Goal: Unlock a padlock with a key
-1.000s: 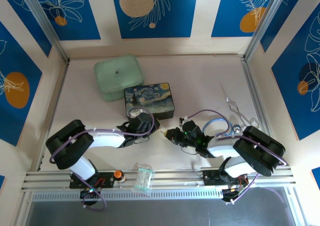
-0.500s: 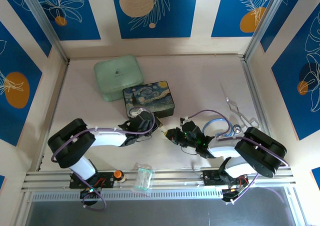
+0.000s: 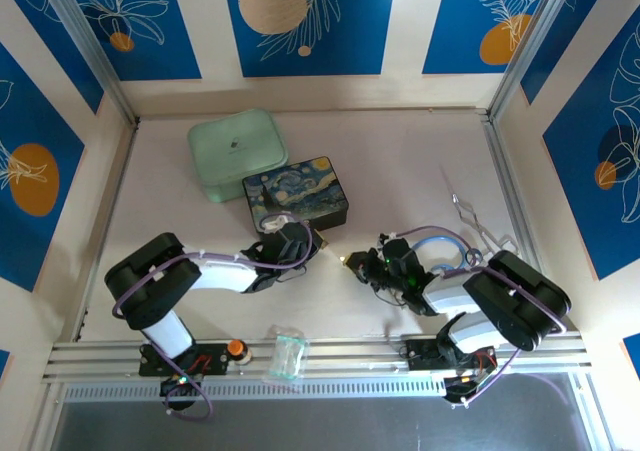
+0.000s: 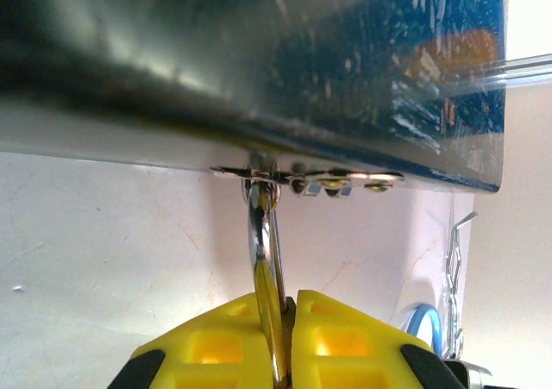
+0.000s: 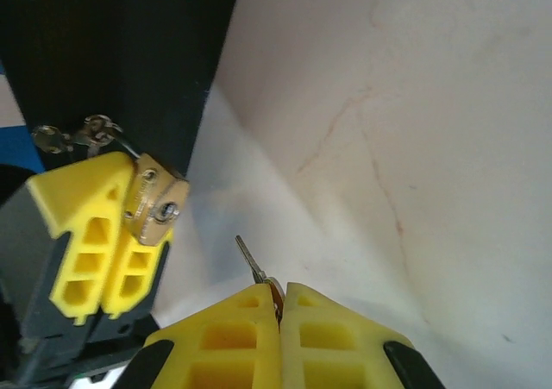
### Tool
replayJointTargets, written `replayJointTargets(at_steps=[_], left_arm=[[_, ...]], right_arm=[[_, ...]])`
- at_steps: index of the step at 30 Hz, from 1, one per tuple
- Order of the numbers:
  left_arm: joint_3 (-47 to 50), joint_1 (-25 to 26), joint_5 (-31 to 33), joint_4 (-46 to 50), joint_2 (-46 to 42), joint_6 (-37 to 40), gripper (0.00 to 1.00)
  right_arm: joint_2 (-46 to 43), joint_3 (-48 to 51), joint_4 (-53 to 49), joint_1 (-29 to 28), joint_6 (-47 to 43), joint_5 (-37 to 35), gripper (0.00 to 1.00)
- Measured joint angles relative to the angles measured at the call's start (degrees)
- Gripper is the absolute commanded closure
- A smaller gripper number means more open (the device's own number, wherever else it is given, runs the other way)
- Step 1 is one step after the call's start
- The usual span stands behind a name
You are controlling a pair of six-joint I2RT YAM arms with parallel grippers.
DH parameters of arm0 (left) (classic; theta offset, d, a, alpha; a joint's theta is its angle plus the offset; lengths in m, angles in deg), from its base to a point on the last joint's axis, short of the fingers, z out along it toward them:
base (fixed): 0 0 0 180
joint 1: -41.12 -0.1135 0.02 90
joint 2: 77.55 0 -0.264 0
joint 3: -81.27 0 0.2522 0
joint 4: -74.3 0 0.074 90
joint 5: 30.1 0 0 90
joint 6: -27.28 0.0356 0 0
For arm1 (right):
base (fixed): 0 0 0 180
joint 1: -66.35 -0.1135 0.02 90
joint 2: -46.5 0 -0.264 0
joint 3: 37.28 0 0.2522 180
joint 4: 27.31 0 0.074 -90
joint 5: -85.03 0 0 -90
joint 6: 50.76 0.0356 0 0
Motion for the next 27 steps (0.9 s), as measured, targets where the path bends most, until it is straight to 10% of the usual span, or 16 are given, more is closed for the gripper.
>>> replayJointTargets(at_steps=[27], left_arm=[[0.85, 0.28, 0.76, -2.4, -0.07, -1.25, 1.0]], right_arm=[[13.86, -2.64, 18.32, 3.76, 7.39, 11.32, 1.0]])
